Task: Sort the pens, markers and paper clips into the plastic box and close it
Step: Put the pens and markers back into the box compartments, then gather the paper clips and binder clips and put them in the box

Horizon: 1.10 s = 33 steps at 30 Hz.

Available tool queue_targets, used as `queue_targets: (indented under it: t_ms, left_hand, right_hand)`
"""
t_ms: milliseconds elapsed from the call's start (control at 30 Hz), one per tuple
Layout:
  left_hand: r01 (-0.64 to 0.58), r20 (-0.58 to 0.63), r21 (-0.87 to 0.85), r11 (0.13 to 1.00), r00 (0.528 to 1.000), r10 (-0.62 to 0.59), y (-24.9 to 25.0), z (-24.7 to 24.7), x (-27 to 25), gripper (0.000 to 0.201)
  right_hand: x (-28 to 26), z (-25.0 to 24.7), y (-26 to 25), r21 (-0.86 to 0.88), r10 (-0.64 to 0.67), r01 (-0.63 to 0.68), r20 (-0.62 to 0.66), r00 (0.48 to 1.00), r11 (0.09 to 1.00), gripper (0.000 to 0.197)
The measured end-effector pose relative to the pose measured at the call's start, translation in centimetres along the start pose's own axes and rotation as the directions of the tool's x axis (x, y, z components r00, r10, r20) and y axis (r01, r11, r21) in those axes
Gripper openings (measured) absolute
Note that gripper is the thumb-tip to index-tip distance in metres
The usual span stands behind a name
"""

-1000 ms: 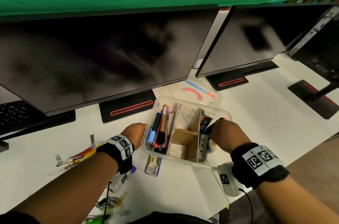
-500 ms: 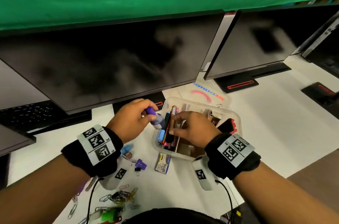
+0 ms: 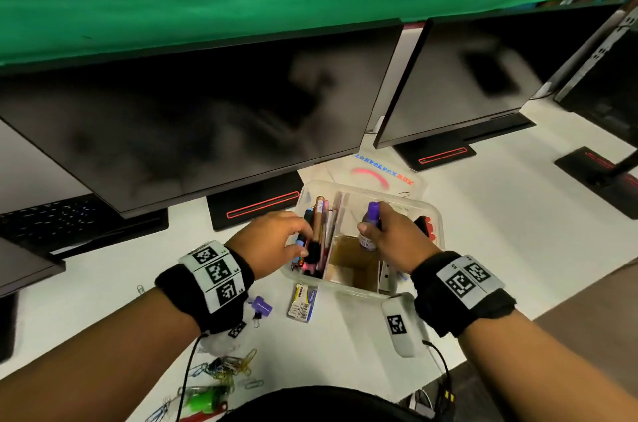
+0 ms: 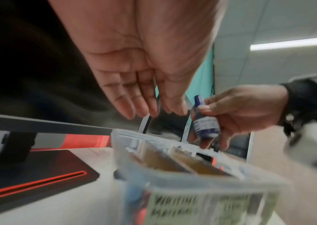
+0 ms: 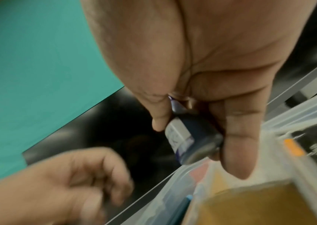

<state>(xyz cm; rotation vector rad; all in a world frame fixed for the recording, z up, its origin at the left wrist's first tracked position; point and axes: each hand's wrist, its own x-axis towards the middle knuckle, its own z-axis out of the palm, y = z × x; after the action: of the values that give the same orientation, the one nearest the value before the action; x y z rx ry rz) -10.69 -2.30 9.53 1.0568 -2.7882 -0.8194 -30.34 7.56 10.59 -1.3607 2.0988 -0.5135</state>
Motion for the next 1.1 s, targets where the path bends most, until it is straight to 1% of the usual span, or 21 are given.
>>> queue_targets:
  t_ms: [67,100,133,167,200,233,300,333,400,500,600,767,900,1100]
  left_hand:
    - [-0.042,0.160,0.127,0.991,0.987,0.021,-0.9,0.6,-0.1,0.030]
    - [-0.051,0.214,0.164,0.985,0.977,0.015,-1.2,0.9,-0.3,0.031]
    - [-0.054,0.240,0.192,0.980,0.971,0.006,-1.4,1.1,-0.4,0.030]
    - [-0.057,0.240,0.211,0.976,0.971,0.005,-1.6,1.4,-0.5,0.027]
    - [-0.059,0.227,0.224,0.973,0.974,0.007,-1.7,1.5,-0.5,0.025]
    - [-0.062,0.212,0.234,0.970,0.977,0.011,-1.7,1.7,-0.6,0.023]
    - [-0.070,0.204,0.250,0.966,0.979,0.018,-1.7,1.9,-0.7,0.022]
    - [-0.075,0.209,0.257,0.964,0.978,0.020,-1.7,2.0,-0.7,0.022]
    - [-0.081,0.223,0.263,0.961,0.975,0.021,-1.5,2.2,-0.7,0.023]
    - [-0.074,0.232,0.249,0.966,0.973,0.015,-1.4,2.3,-0.7,0.022]
    - [-0.060,0.220,0.216,0.974,0.975,0.011,-1.4,2.3,-0.8,0.022]
    - [-0.046,0.210,0.192,0.980,0.978,0.005,-1.4,2.4,-0.9,0.022]
    - [-0.040,0.212,0.190,0.981,0.977,-0.001,-1.4,2.6,-0.7,0.021]
    - [-0.052,0.218,0.178,0.983,0.976,0.012,-1.7,2.9,-0.4,0.021]
  right_hand:
    - [-0.1,-1.3,1.6,-0.065,0.071,-0.072,-0.012,0.997,0.995,0.016]
    - [-0.3,-1.7,2.3,-0.121,0.100,-0.100,-0.007,0.995,0.988,0.023]
    - [-0.3,-1.9,2.9,-0.198,0.135,-0.131,0.010,0.991,0.971,0.030]
    - [-0.4,-2.1,3.4,-0.280,0.176,-0.162,0.025,0.984,0.946,0.033]
    - [-0.5,-2.0,3.8,-0.351,0.213,-0.189,0.031,0.977,0.917,0.031]
    - [-0.5,-1.8,4.2,-0.404,0.233,-0.200,0.033,0.972,0.893,0.026]
    - [-0.7,-1.5,4.5,-0.447,0.265,-0.213,0.057,0.963,0.869,0.010]
    - [-0.9,-1.3,4.6,-0.465,0.278,-0.212,0.077,0.958,0.859,0.010]
    - [-1.0,-0.8,4.6,-0.529,0.316,-0.203,0.132,0.940,0.824,0.023]
    - [-0.9,-0.2,4.6,-0.605,0.360,-0.192,0.169,0.918,0.773,0.025]
    - [-0.6,0.4,4.8,-0.589,0.368,-0.224,0.135,0.920,0.776,0.022]
    - [-0.1,1.9,5.3,-0.485,0.355,-0.283,0.062,0.933,0.827,0.020]
    - [-0.2,2.1,5.5,-0.486,0.339,-0.294,0.003,0.941,0.823,0.022]
    - [0.4,1.6,5.3,-0.496,0.363,-0.308,0.016,0.932,0.812,0.024]
